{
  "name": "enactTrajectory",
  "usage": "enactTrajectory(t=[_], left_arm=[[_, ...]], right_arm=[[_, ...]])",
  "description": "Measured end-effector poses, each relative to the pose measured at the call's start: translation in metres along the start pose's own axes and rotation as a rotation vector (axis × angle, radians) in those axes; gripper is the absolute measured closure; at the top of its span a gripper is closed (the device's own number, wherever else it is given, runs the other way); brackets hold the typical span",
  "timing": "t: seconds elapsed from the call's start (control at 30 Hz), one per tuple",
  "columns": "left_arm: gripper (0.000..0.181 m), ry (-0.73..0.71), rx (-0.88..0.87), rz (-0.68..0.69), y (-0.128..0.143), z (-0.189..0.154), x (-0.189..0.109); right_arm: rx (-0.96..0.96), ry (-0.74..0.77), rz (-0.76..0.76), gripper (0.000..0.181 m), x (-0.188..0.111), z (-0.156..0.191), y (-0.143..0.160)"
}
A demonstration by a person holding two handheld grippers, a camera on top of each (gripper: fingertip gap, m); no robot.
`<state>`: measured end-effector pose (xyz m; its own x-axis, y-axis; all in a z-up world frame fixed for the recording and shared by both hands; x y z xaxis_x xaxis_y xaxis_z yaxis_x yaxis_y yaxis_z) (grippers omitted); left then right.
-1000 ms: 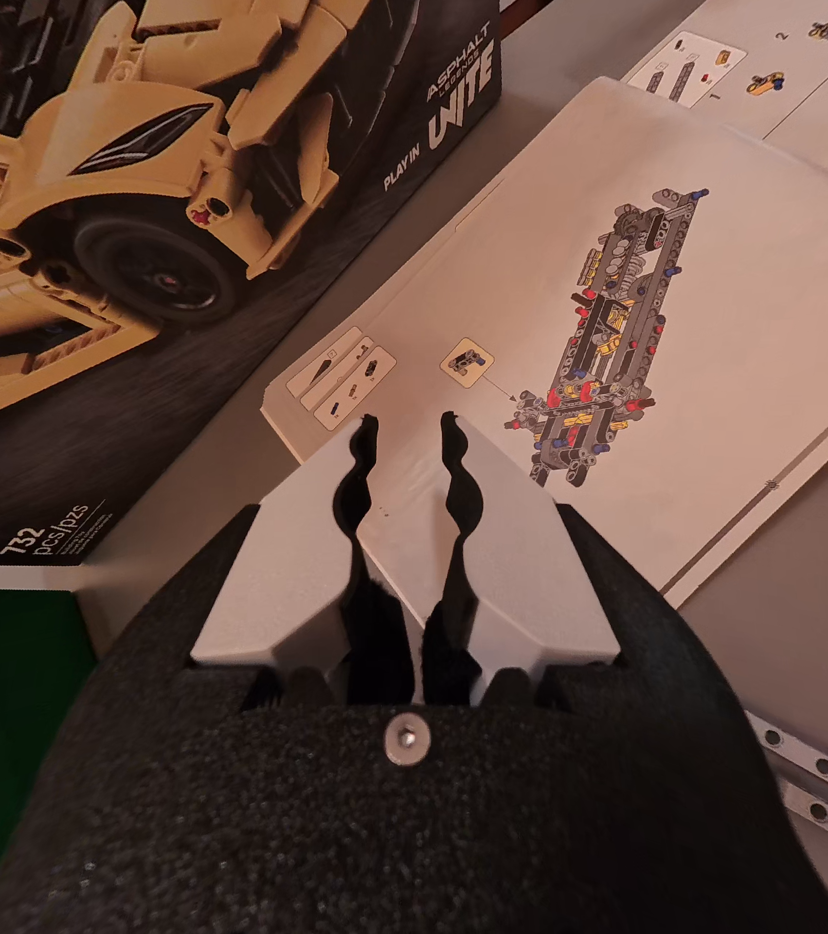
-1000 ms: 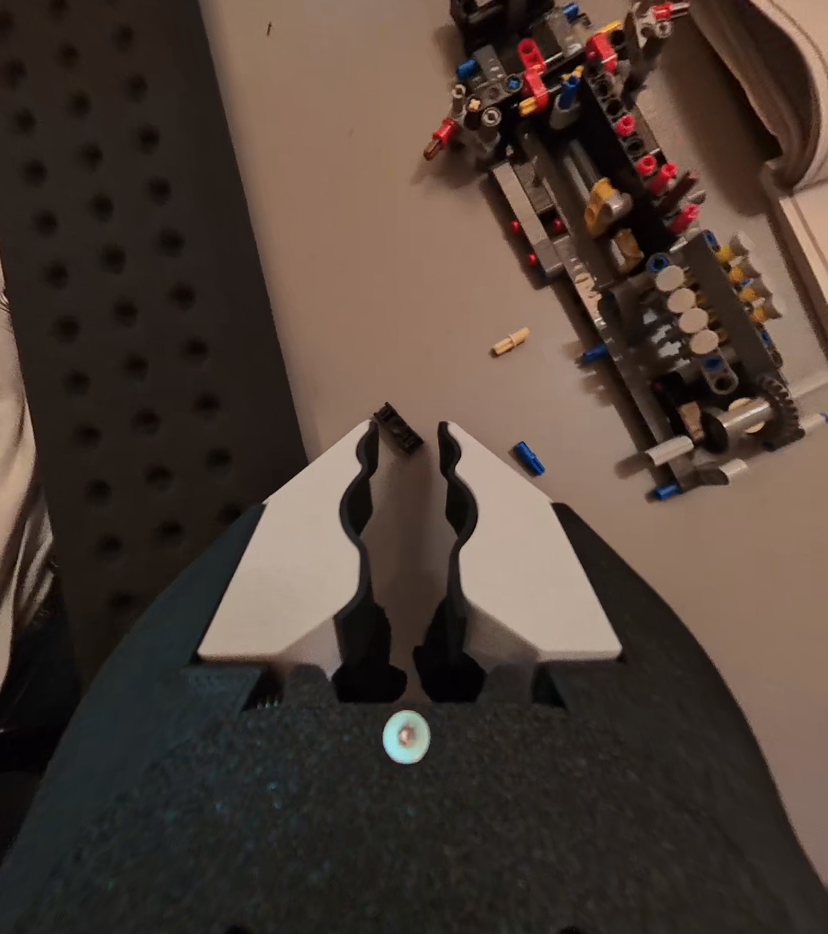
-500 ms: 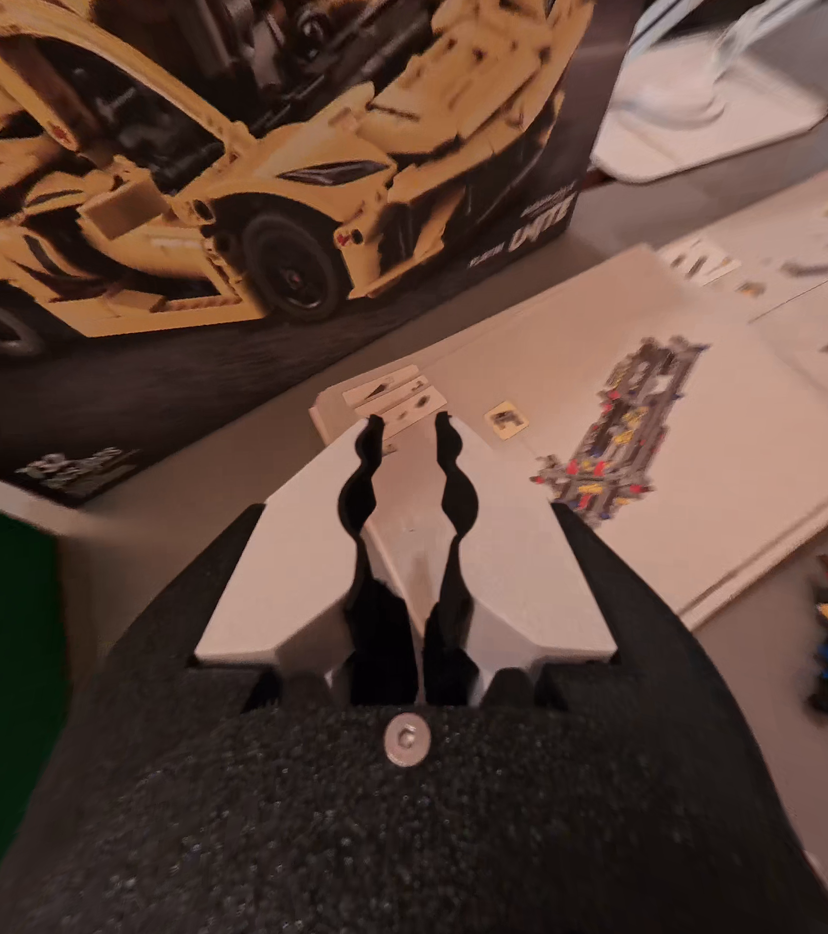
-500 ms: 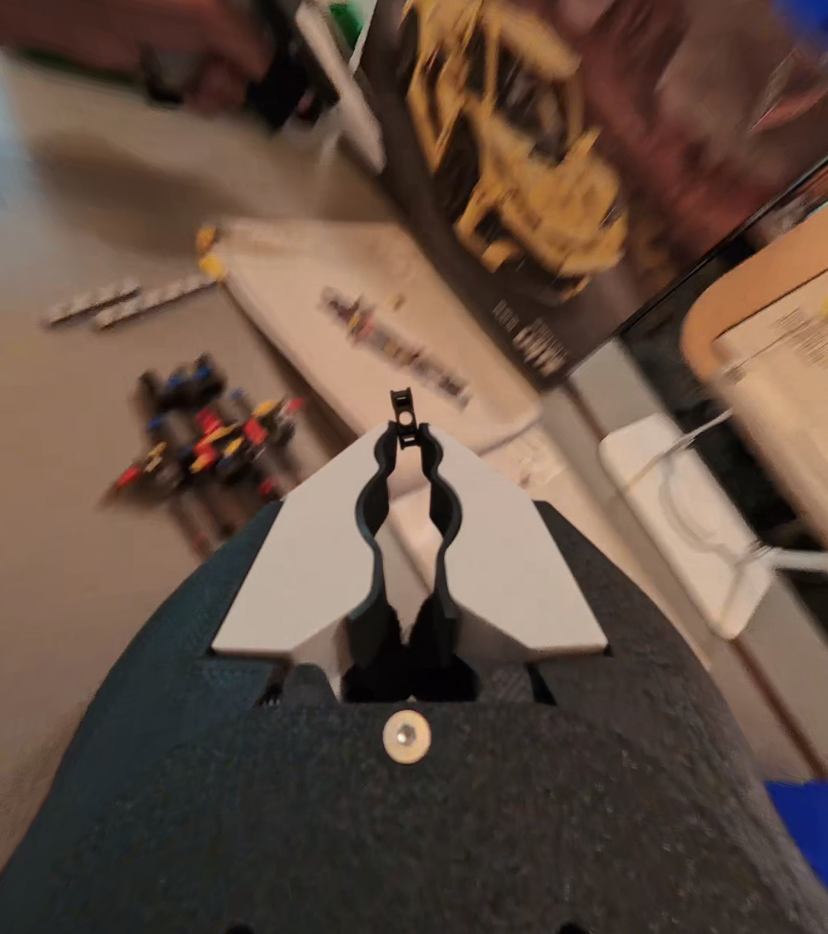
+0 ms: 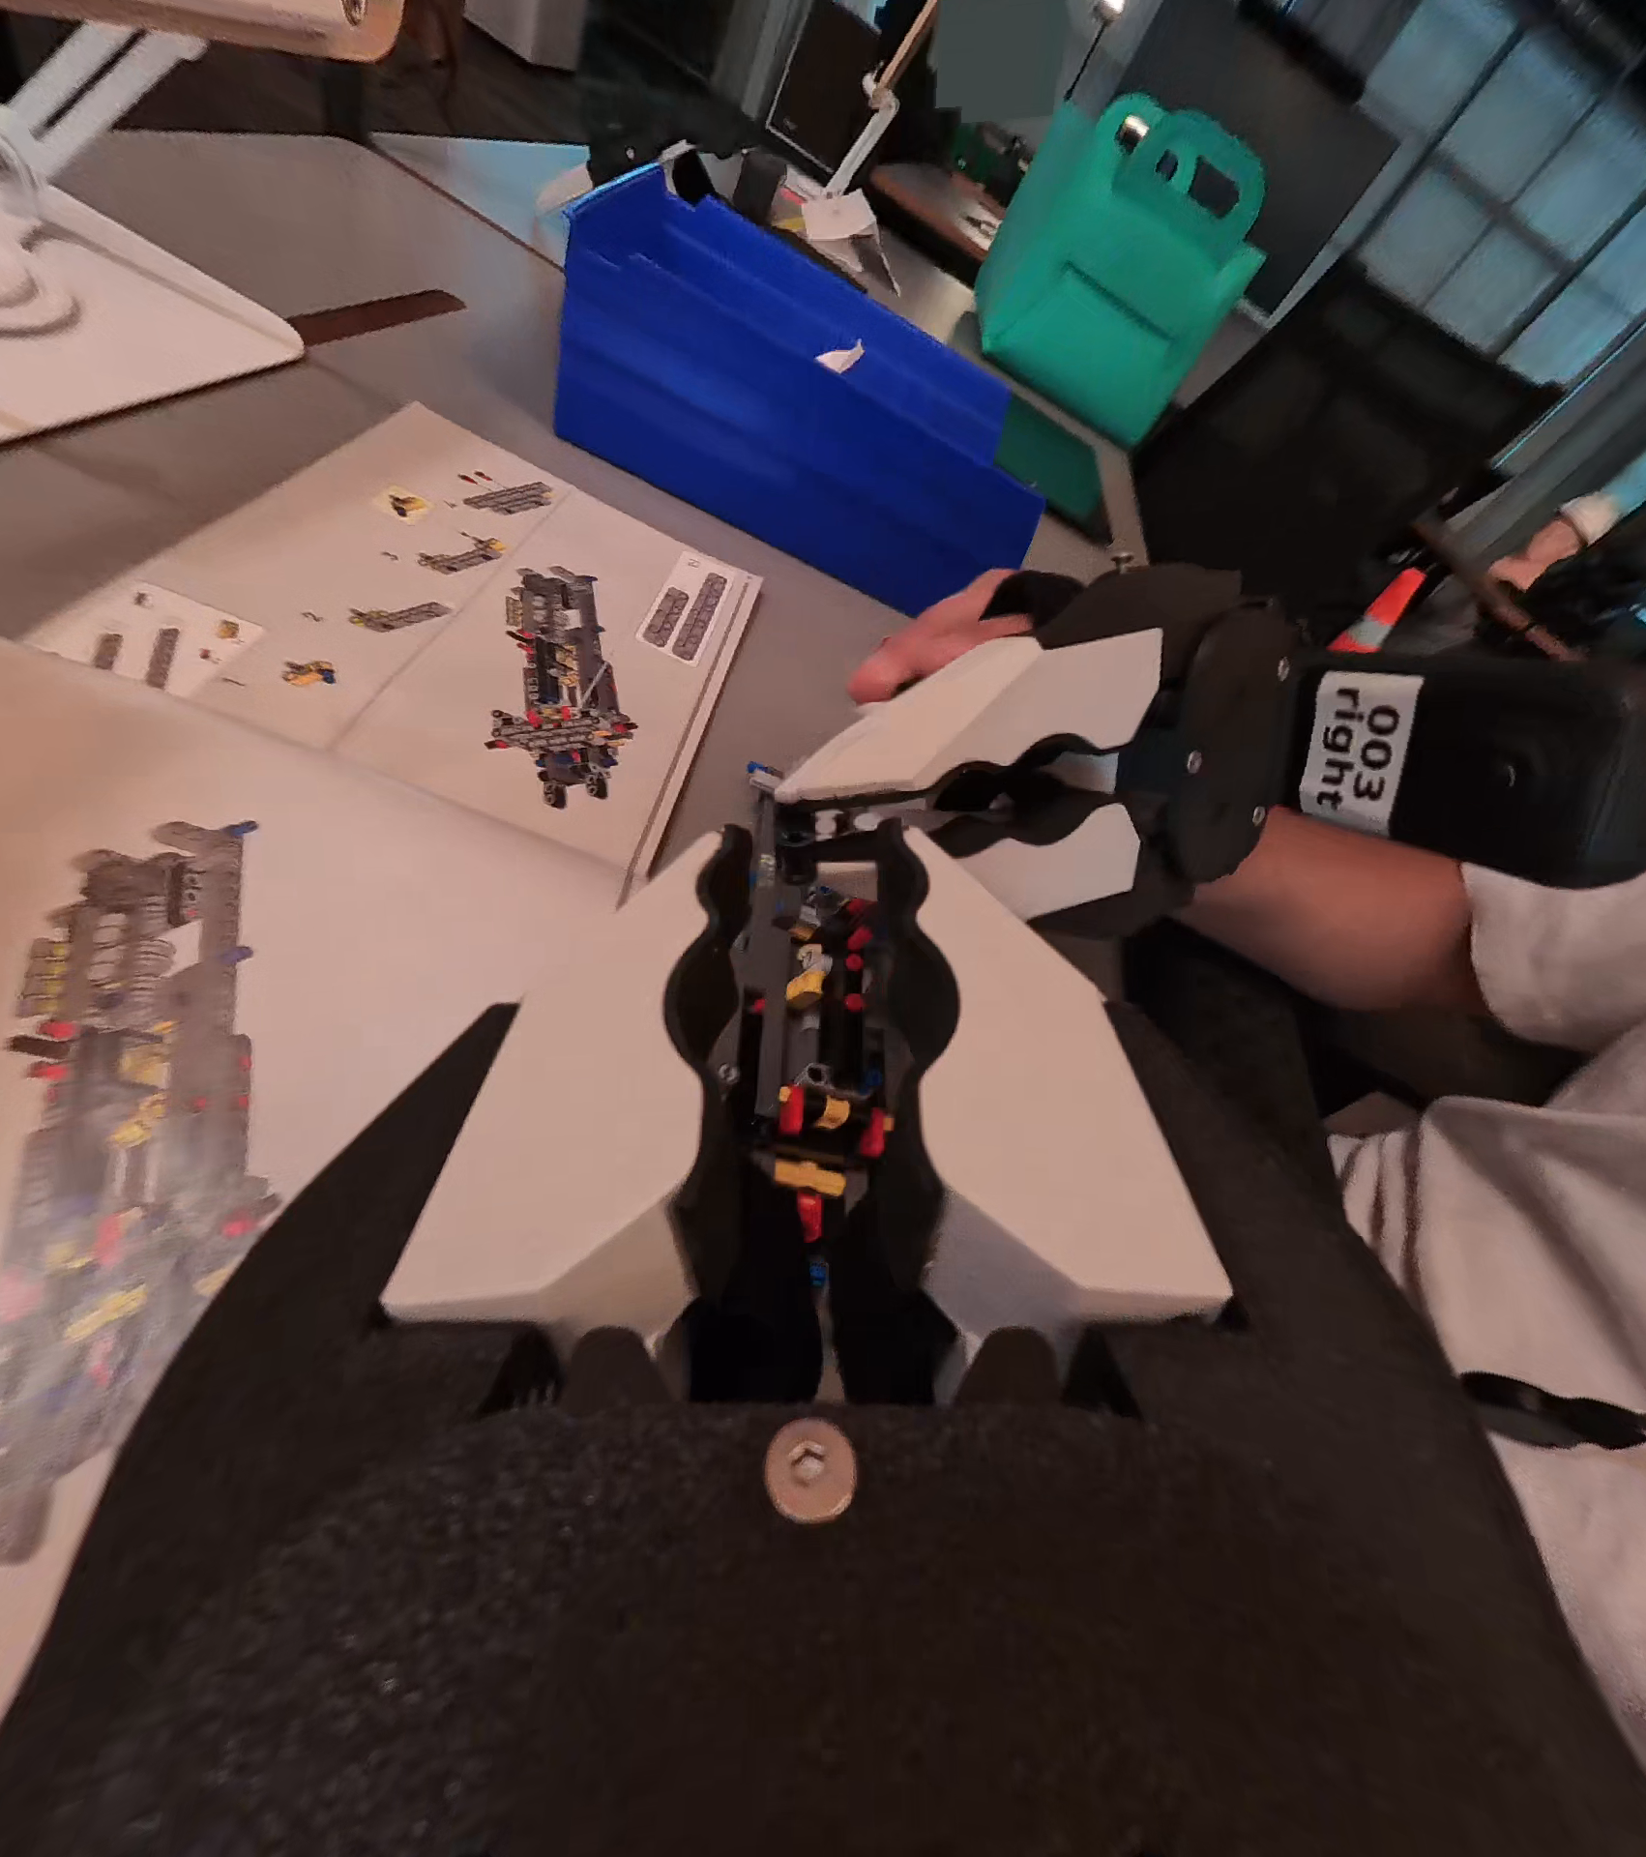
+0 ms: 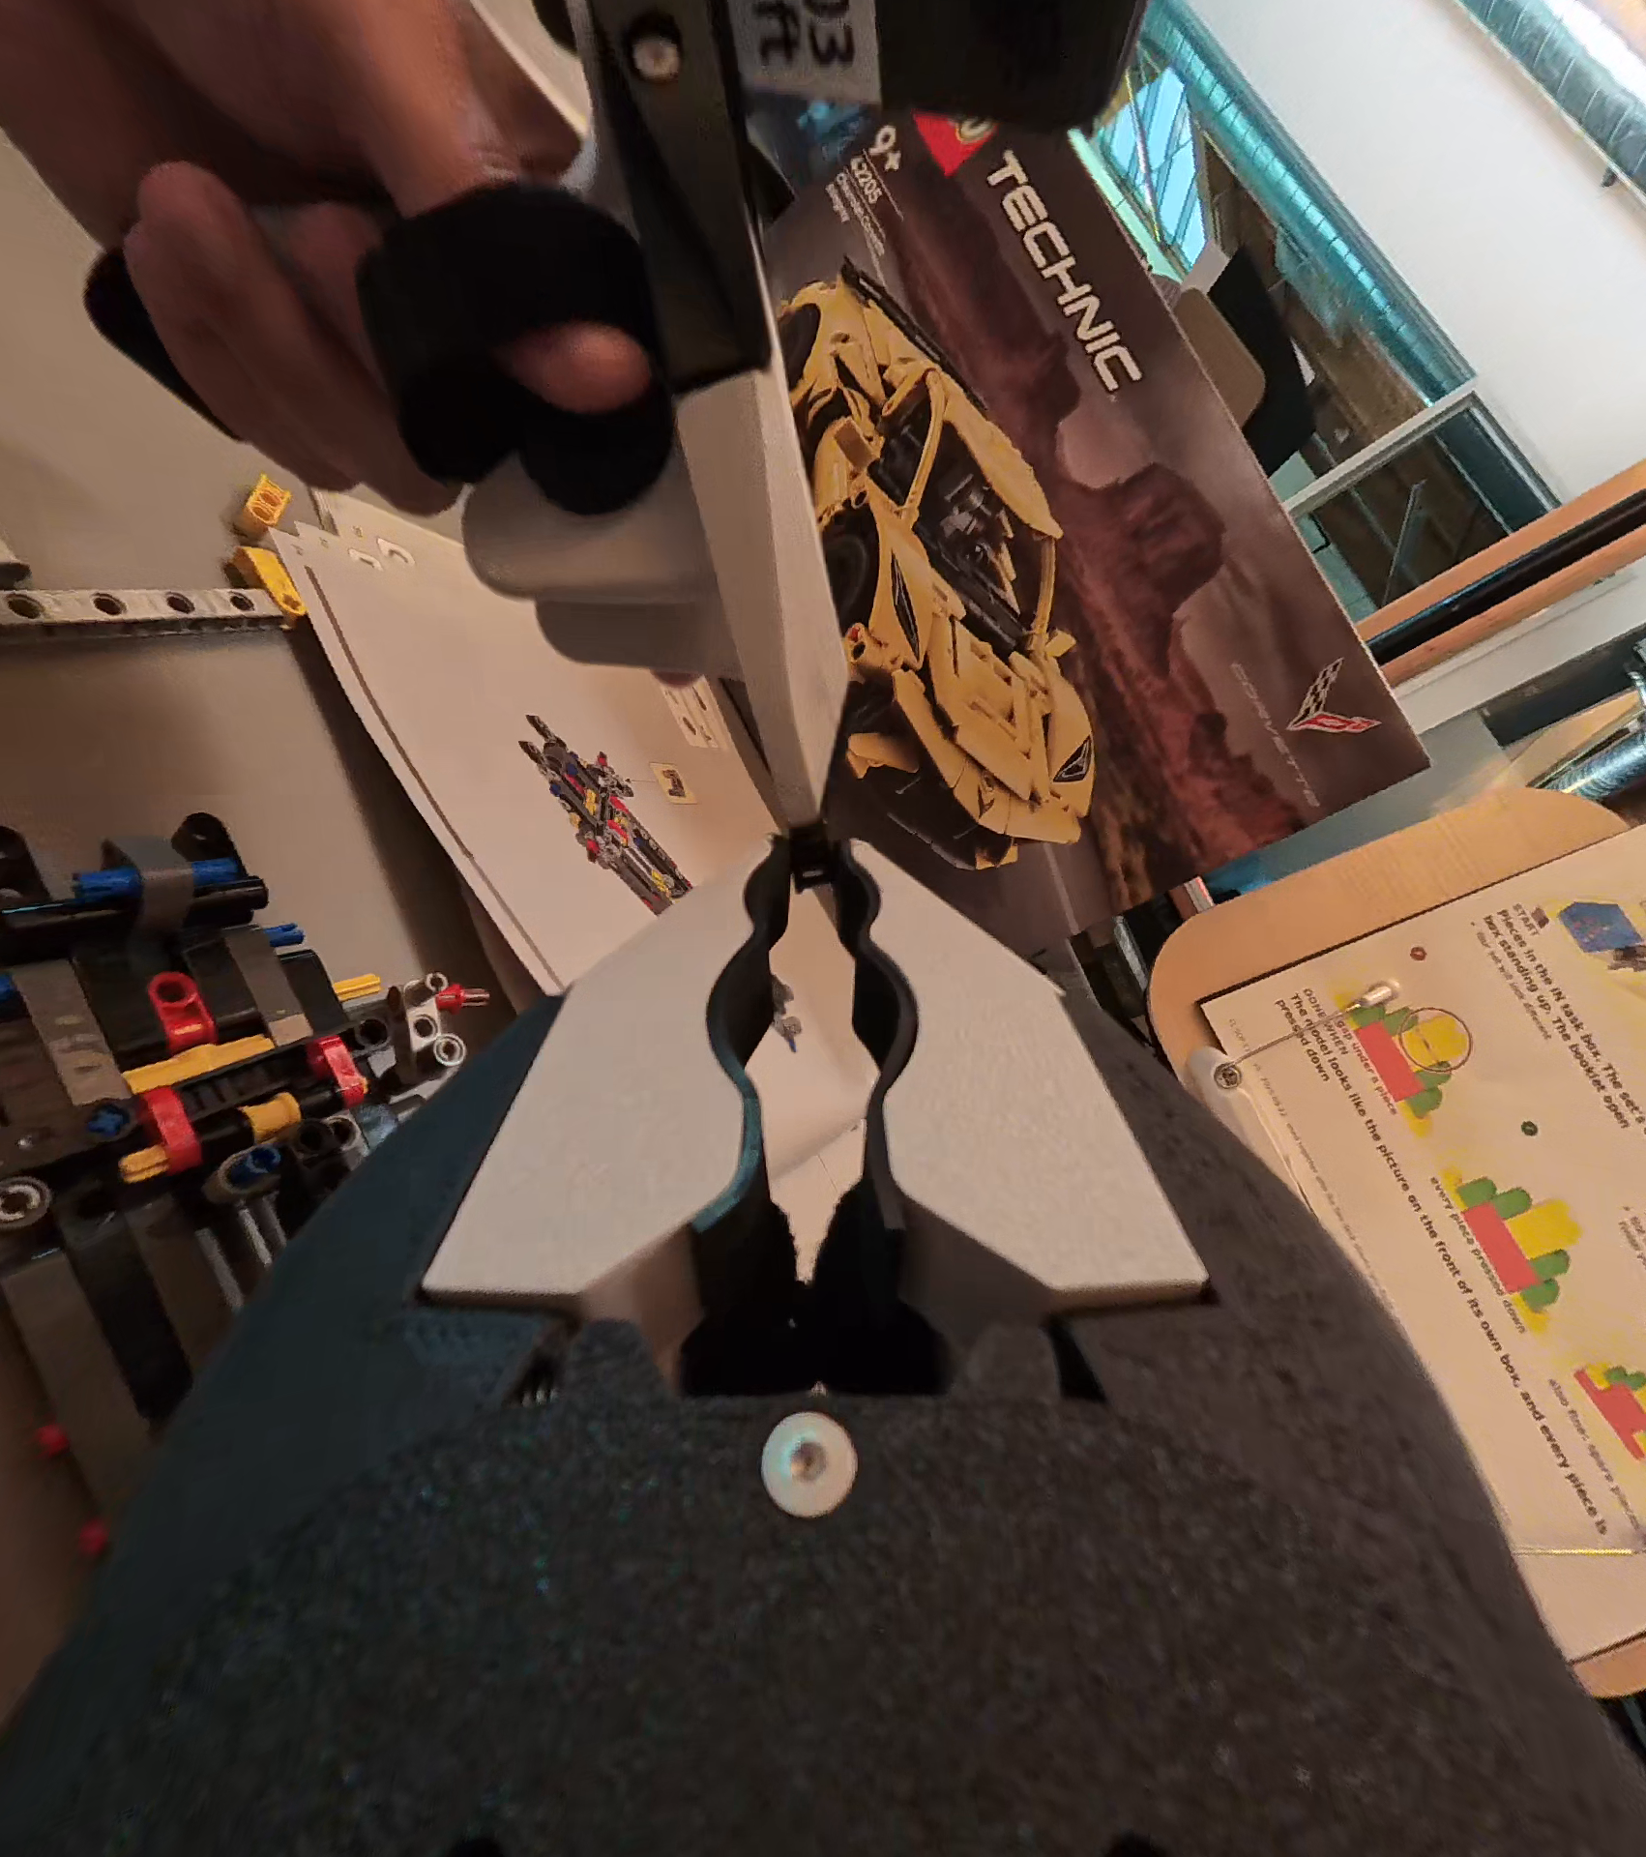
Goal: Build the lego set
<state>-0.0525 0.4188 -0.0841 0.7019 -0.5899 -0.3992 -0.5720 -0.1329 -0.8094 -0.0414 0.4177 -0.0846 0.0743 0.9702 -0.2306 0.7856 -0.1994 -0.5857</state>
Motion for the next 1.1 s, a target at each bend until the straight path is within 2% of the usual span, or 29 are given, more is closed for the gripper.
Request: enactTrajectory(t=[0.1,0.23,0.37,0.47,0.6,0.7,0.8,1.0,1.1], left_arm=[[0.175,0.015,-0.038,-0.016,0.0,0.003,0.003],[0.175,0.041,-0.055,0.006,0.004,0.004,0.005],[0.176,0.082,0.071,0.023,0.005,-0.012,0.001],[0.175,0.083,0.209,0.03,0.006,-0.027,0.0],[0.175,0.081,0.267,0.014,0.005,-0.034,0.0],[0.175,0.09,0.27,0.002,0.004,-0.034,-0.004],[0.175,0.092,0.311,0.003,0.005,-0.037,-0.007],[0.174,0.103,0.506,-0.042,0.004,-0.062,-0.013],[0.174,0.139,0.522,-0.039,0.005,-0.071,-0.014]], right_arm=[[-0.026,0.026,0.004,0.174,-0.001,0.0,0.001],[-0.032,0.023,0.004,0.174,-0.002,0.004,0.003],[0.151,-0.037,-0.061,0.173,-0.017,0.006,-0.007],[0.345,-0.198,-0.127,0.173,-0.034,0.007,-0.014],[0.582,-0.404,-0.2,0.173,-0.046,0.006,-0.014],[0.667,-0.502,-0.22,0.167,-0.046,0.008,-0.013],[0.745,-0.571,-0.242,0.169,-0.047,0.009,-0.016],[1.029,-0.935,-0.327,0.169,-0.058,0.014,-0.028],[1.096,-1.006,-0.41,0.162,-0.064,0.008,-0.038]])
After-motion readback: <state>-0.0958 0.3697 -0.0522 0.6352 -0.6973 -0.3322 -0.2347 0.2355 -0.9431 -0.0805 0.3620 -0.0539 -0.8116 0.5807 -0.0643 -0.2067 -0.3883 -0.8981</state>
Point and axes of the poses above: each gripper's, where its closed fingertips meet, x out along the fingers, y out of its underside, z = x × y across the jaws, the point moved 1 cm from there along -x, back along the fingers, and after that the axes turned 9 degrees about z, right-handed, at the moved point
